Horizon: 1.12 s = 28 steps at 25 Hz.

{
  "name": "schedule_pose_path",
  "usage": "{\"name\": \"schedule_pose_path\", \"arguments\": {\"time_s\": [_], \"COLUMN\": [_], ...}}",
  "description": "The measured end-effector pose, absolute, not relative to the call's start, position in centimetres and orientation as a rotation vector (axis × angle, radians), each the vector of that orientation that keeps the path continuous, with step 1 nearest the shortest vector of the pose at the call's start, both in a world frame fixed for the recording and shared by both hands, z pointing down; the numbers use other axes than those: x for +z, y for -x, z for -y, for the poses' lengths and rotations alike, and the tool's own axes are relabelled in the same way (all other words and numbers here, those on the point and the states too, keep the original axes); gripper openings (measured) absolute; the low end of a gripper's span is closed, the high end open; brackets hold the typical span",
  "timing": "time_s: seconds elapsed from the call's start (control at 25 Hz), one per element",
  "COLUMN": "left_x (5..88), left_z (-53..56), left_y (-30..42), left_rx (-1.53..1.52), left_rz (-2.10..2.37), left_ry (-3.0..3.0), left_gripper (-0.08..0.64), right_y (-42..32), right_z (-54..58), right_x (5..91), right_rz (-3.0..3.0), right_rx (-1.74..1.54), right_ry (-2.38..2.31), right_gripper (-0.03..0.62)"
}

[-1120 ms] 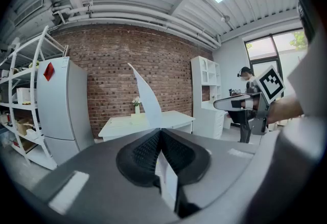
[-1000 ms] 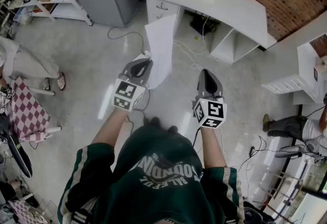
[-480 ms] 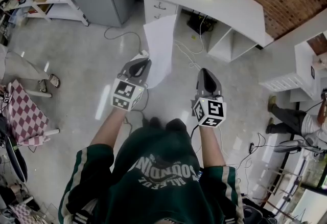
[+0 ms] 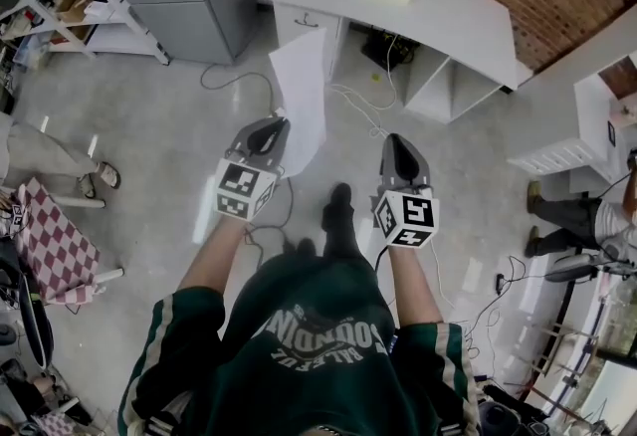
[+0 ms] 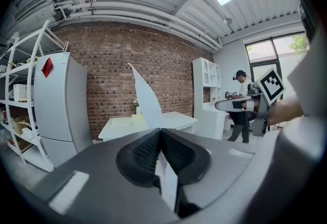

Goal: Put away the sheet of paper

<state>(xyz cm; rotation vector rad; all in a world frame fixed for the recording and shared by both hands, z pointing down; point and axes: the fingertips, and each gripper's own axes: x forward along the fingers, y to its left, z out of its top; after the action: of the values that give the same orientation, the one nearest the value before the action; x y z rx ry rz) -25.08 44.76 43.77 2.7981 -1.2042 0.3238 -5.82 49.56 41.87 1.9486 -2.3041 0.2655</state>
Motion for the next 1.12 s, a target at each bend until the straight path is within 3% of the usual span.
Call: {"name": "schedule_pose_path", "arguments": {"time_s": [1.12], "left_x": [43.0], "left_z": [-25.0], "left_y": [15.3], "left_rx": [0.368], "left_rz": [1.297], "left_ry": [-2.731], "left_gripper": [0.012], "right_y": [-3.5], "right_z": [-28.0], "right_x": [40.9], "right_rz": [2.395], "right_rx": [0.289], "right_ry": [-1.844], "right_gripper": [0.002]}}
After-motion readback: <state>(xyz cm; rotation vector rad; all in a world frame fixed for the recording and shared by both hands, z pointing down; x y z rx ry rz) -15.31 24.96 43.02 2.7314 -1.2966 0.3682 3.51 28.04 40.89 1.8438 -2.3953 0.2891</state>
